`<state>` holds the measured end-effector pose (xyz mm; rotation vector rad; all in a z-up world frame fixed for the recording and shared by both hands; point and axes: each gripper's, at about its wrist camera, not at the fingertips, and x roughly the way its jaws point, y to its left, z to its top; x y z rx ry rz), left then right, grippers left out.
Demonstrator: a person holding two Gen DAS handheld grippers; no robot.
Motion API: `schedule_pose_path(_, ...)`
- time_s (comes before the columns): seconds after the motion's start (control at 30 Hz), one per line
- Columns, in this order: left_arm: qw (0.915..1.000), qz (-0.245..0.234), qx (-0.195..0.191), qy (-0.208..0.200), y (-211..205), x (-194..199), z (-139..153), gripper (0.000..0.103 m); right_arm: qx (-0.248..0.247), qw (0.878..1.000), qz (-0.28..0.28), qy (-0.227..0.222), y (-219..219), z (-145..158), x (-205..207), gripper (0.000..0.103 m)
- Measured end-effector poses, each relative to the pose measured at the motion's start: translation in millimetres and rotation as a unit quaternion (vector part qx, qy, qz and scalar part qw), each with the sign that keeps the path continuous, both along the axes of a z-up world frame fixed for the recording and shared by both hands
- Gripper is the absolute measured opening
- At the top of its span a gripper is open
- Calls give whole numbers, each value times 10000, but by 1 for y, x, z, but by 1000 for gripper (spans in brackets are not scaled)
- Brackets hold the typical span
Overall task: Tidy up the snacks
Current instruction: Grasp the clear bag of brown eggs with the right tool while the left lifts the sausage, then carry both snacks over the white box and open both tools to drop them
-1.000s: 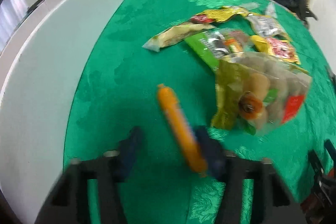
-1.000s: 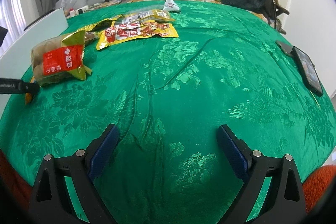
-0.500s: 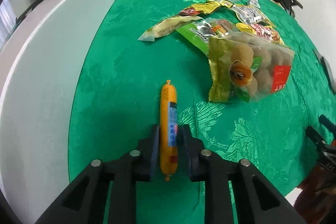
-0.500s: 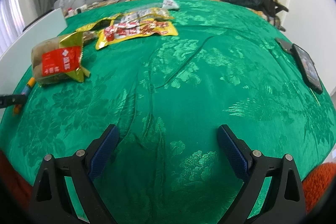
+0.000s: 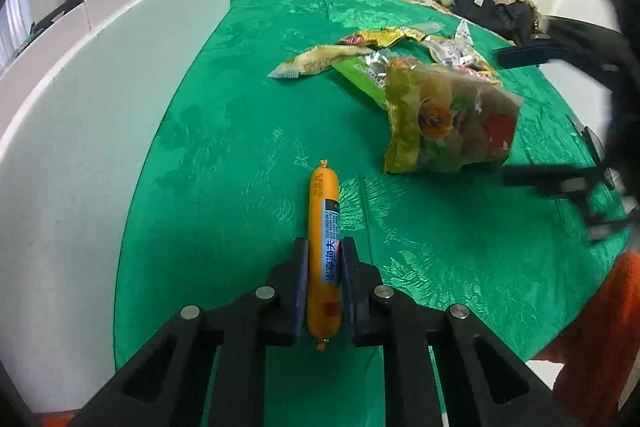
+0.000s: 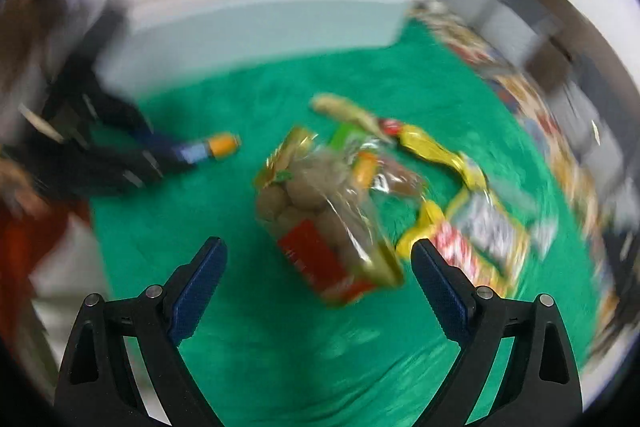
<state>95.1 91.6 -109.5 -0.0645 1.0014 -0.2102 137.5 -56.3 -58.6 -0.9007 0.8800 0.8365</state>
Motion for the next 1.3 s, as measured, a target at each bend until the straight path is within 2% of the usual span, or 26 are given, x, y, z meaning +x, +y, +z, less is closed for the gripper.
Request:
schedule_pose_path(0.07, 9999, -21, -129, -67, 2, -1, 3, 15, -281, 9995, 151, 28, 16, -19, 7, 93)
schedule_pose_path(0.13, 9997, -61, -216, -116, 4, -1, 6, 15, -454, 9985, -146, 271, 25, -32, 19, 91)
schedule_pose_path(0.17, 9996, -85, -232, -134, 3, -2, 7, 15, -364, 9982, -274, 382, 26, -29, 23, 78)
schedule_pose_path(0.2, 9995, -119, -256, -169, 4, -3, 9, 15, -229, 9971, -533, 495, 23, -23, 24, 74)
schedule_pose_path(0.27, 9989, -163, -369, -246, 6, -5, 14, 15, -79, 9949, -780, 634, 17, -11, 20, 68)
schedule_pose_path(0.37, 9968, -156, -699, -369, 11, -9, 26, 15, 275, 9887, -1278, 733, -2, 9, 14, 67)
schedule_pose_path(0.43, 9935, -89, -1055, -412, 18, -12, 38, 15, 856, 9722, -1985, 902, -18, 27, 19, 67)
schedule_pose_path(0.47, 9905, -26, -1304, -429, 24, -14, 48, 15, 1122, 9599, -2371, 994, -28, 34, 26, 67)
schedule_pose_path(0.53, 9813, 118, -1839, -551, 42, -19, 74, 15, 1688, 9261, -3107, 1318, -43, 48, 34, 67)
schedule_pose_path(0.57, 9780, 175, -1975, -643, 51, -23, 86, 15, 1961, 9093, -3354, 1492, -45, 56, 39, 67)
schedule_pose_path(0.63, 9752, 371, -1972, -934, 78, -27, 118, 15, 2673, 8747, -3570, 1895, -33, 75, 49, 67)
schedule_pose_path(0.7, 9755, 657, -1779, -1113, 109, -28, 138, 15, 3177, 8563, -3442, 2176, -6, 95, 50, 67)
schedule_pose_path(0.77, 9762, 1013, -1523, -1162, 140, -24, 150, 15, 3479, 8483, -3185, 2407, 32, 113, 49, 68)
schedule_pose_path(0.83, 9767, 1432, -1184, -1078, 173, -20, 151, 15, 3613, 8482, -2869, 2602, 82, 125, 50, 68)
schedule_pose_path(0.93, 9730, 2133, -472, -745, 218, -13, 138, 20, 3561, 8604, -2585, 2570, 153, 130, 49, 73)
schedule_pose_path(0.97, 9708, 2290, -320, -645, 228, -13, 132, 36, 3490, 8656, -2577, 2499, 175, 129, 47, 75)
schedule_pose_path(1.0, 9684, 2418, -223, -562, 237, -13, 124, 57, 3418, 8696, -2597, 2438, 189, 129, 45, 79)
schedule_pose_path(1.03, 9643, 2595, -149, -502, 248, -18, 119, 65, 3367, 8719, -2617, 2407, 199, 129, 45, 79)
schedule_pose_path(1.07, 9619, 2685, -115, -512, 251, -22, 115, 71, 3366, 8711, -2630, 2422, 205, 130, 45, 79)
schedule_pose_path(1.17, 9581, 2801, -172, -576, 257, -39, 110, 76, 3558, 8669, -2618, 2309, 198, 137, 39, 79)
schedule_pose_path(1.23, 9586, 2768, -248, -613, 249, -42, 108, 78, 3545, 8753, -2608, 2007, 178, 132, 51, 79)
schedule_pose_path(1.3, 9631, 2573, -397, -686, 232, -48, 113, 78, 3397, 8853, -2718, 1641, 150, 122, 50, 79)
